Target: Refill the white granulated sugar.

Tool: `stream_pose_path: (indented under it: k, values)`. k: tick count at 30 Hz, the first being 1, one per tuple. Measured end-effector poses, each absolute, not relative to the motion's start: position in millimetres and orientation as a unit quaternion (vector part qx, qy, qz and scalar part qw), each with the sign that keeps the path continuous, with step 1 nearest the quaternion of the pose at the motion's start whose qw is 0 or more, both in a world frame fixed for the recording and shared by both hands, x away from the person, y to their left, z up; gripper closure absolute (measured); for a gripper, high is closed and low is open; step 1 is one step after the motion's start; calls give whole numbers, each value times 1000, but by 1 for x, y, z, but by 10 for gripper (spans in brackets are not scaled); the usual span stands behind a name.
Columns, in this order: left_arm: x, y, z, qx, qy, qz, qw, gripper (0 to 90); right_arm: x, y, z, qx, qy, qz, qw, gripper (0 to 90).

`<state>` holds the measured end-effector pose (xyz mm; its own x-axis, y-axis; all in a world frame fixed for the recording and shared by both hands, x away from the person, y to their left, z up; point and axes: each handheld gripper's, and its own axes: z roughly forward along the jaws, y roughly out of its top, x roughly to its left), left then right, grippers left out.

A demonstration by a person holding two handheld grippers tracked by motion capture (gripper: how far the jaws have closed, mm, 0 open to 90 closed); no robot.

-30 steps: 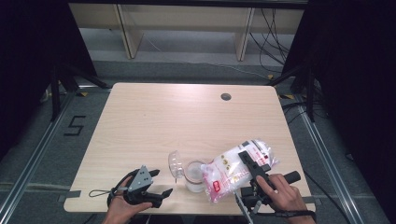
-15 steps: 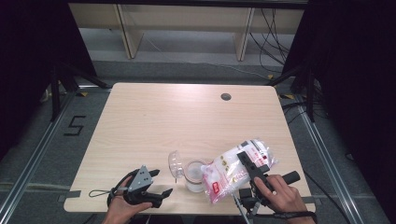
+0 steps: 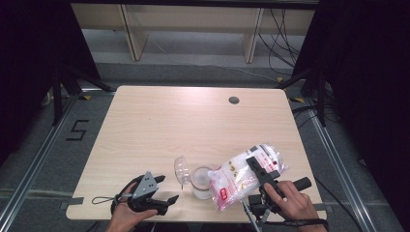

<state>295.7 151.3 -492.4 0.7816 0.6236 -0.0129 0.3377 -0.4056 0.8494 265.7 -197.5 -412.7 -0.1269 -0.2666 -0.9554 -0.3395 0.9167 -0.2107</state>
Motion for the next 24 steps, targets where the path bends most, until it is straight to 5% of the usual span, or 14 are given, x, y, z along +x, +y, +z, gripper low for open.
stream_pose_path:
  k: [24]
  values:
    - [295, 150, -494, 820, 300, 146, 464, 196, 264, -195, -413, -205, 746, 34, 633, 567]
